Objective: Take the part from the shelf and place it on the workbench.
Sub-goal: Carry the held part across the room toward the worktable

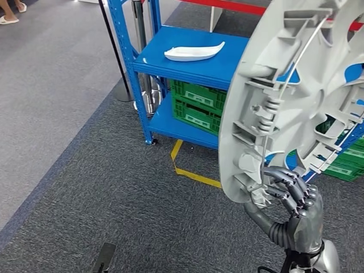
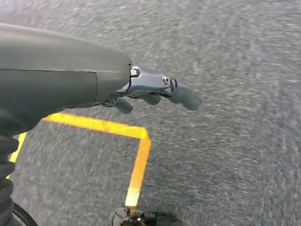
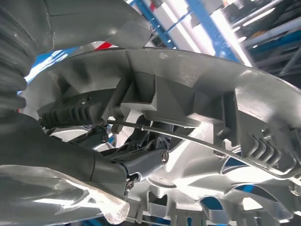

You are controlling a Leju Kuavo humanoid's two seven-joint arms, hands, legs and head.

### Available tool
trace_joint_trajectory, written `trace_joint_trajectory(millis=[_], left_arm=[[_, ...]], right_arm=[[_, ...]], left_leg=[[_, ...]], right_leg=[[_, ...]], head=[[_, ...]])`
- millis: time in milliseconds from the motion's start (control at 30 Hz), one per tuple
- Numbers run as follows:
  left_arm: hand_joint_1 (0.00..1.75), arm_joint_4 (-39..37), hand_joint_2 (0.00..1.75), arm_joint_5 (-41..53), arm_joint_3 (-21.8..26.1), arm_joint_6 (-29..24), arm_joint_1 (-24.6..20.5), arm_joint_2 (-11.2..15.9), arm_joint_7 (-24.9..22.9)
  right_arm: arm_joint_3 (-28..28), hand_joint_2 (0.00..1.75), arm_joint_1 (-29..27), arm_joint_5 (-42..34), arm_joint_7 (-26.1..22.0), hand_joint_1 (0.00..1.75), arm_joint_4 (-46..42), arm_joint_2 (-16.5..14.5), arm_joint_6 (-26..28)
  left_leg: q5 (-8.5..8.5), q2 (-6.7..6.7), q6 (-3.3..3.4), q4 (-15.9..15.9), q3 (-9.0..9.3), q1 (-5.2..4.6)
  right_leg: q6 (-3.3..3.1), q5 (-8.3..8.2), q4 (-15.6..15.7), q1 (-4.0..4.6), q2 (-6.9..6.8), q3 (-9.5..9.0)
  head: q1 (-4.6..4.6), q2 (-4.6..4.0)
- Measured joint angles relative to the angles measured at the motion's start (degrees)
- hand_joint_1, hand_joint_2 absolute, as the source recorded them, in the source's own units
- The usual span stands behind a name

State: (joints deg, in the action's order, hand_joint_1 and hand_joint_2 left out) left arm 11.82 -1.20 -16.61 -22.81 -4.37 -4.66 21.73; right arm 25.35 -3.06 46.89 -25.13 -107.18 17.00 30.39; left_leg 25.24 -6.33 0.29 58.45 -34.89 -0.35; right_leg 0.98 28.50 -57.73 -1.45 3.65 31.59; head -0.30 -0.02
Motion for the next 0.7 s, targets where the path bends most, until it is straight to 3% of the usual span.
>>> trace_joint_trajectory(millis=[33, 100, 167, 200, 233, 267, 333, 400, 467, 533, 567, 633, 700], left_arm=[[0.00, 0.0, 1.75, -0.2, 0.1, -0.1, 0.1, 0.0, 0.1], [0.00, 0.0, 1.75, -0.3, 0.2, -0.2, 0.0, 0.0, 0.3], [0.00, 0.0, 1.75, -0.3, 0.4, -0.3, 0.1, -0.1, 0.4], [0.00, 0.0, 1.75, -0.3, 0.5, -0.4, 0.2, -0.1, 0.4], [0.00, 0.0, 1.75, -0.3, 0.6, -0.4, 0.3, -0.1, 0.3], [0.00, 0.0, 1.75, -0.3, 0.7, -0.4, 0.4, -0.1, 0.1], [0.00, 0.0, 1.75, -0.2, 0.9, -0.4, 0.5, -0.1, -0.2], [0.00, 0.0, 1.75, 0.1, 0.9, -0.4, 0.5, 0.0, -0.3], [0.00, 0.0, 1.75, 0.6, 0.9, -0.4, 0.7, 0.0, -0.4], [0.00, 0.0, 1.75, 1.0, 0.9, -0.5, 0.8, 0.0, -0.6], [0.00, 0.0, 1.75, 1.1, 0.9, -0.6, 0.7, 0.1, -0.7], [0.00, 0.0, 1.75, 1.5, 0.9, -0.6, 0.4, 0.1, -0.6], [0.00, 0.0, 1.75, 1.8, 0.9, -0.5, 0.3, 0.0, -0.5]], right_arm=[[0.0, 1.75, 0.3, 0.0, -0.1, 1.75, 0.1, -0.2, -0.2], [0.1, 1.75, 0.7, 0.0, -0.2, 1.75, 0.4, -0.5, -0.4], [0.2, 1.75, 1.0, 0.0, -0.3, 1.75, 0.6, -0.8, -0.4], [0.3, 1.75, 1.2, 0.1, -0.4, 1.75, 0.7, -0.9, -0.3], [0.5, 1.75, 1.3, 0.1, -0.4, 1.75, 0.8, -1.0, -0.3], [0.6, 1.75, 1.4, 0.2, -0.4, 1.75, 0.9, -1.2, -0.3], [0.9, 1.75, 1.7, 0.4, -0.4, 1.75, 1.0, -1.5, -0.2], [1.1, 1.75, 1.8, 0.9, -0.3, 1.75, 1.0, -1.6, -0.1], [1.3, 1.75, 1.8, 1.4, -0.2, 1.75, 1.0, -1.6, 0.1], [1.5, 1.75, 1.7, 1.6, -0.1, 1.75, 0.9, -1.6, 0.4], [1.6, 1.75, 1.6, 1.6, -0.1, 1.75, 0.9, -1.6, 0.6], [1.8, 1.75, 1.2, 1.6, 0.0, 1.75, 0.9, -1.6, 1.0], [2.0, 1.75, 0.8, 1.5, 0.0, 1.75, 0.9, -1.6, 1.1]], left_leg=[[0.98, 1.01, -0.31, 1.4, -0.69, -0.03], [4.72, 4.09, -0.84, 7.6, -3.36, -0.05], [7.90, 5.47, -1.19, 14.9, -6.30, 0.16], [8.08, 5.67, -1.26, 16.3, -6.69, 0.23], [7.14, 5.83, -1.26, 15.3, -5.97, 0.27], [5.38, 6.16, -1.17, 12.2, -4.22, 0.26], [2.28, 8.55, -0.66, 3.8, 0.13, -0.13], [1.36, 10.14, 0.04, -0.3, 1.98, -0.65], [1.21, 9.19, 0.67, -0.4, 1.71, -0.79], [0.83, 8.08, 1.37, -0.8, 1.78, -0.51], [0.62, 7.50, 1.71, -1.0, 1.85, -0.32], [0.41, 6.23, 2.12, -1.1, 1.75, -0.19], [0.35, 4.77, 2.23, -1.1, 1.69, -0.26]], right_leg=[[-0.33, -0.14, 0.1, -0.03, -0.89, 0.00], [-0.74, -0.25, 0.2, 0.10, -2.74, 0.04], [-0.83, -0.24, 0.2, 0.31, -4.56, 0.14], [-0.84, -0.22, 0.2, 0.35, -5.40, 0.16], [-0.83, -0.21, 0.2, 0.37, -6.17, 0.15], [-0.79, -0.18, 0.2, 0.38, -6.86, 0.10], [-0.56, -0.04, 0.1, 0.54, -8.08, 0.00], [-0.10, 0.03, 0.1, 0.78, -9.10, 0.00], [0.47, 0.03, 0.1, 0.86, -10.05, -0.11], [1.02, 1.12, -1.0, 0.72, -8.88, 0.38], [1.22, 2.42, -3.1, 0.64, -7.47, 1.35], [1.43, 6.00, -10.8, 0.55, -4.59, 5.08], [1.47, 7.49, -16.8, 0.60, -3.83, 8.34]], head=[[-0.14, 0.00], [-0.39, 0.00], [-0.46, 0.00], [-0.47, 0.00], [-0.48, 0.00], [-0.48, 0.00], [-0.49, 0.00], [-0.44, 0.00], [-0.41, 0.00], [-0.28, 0.01], [-0.12, 0.01], [0.19, 0.01], [0.24, 0.00]])
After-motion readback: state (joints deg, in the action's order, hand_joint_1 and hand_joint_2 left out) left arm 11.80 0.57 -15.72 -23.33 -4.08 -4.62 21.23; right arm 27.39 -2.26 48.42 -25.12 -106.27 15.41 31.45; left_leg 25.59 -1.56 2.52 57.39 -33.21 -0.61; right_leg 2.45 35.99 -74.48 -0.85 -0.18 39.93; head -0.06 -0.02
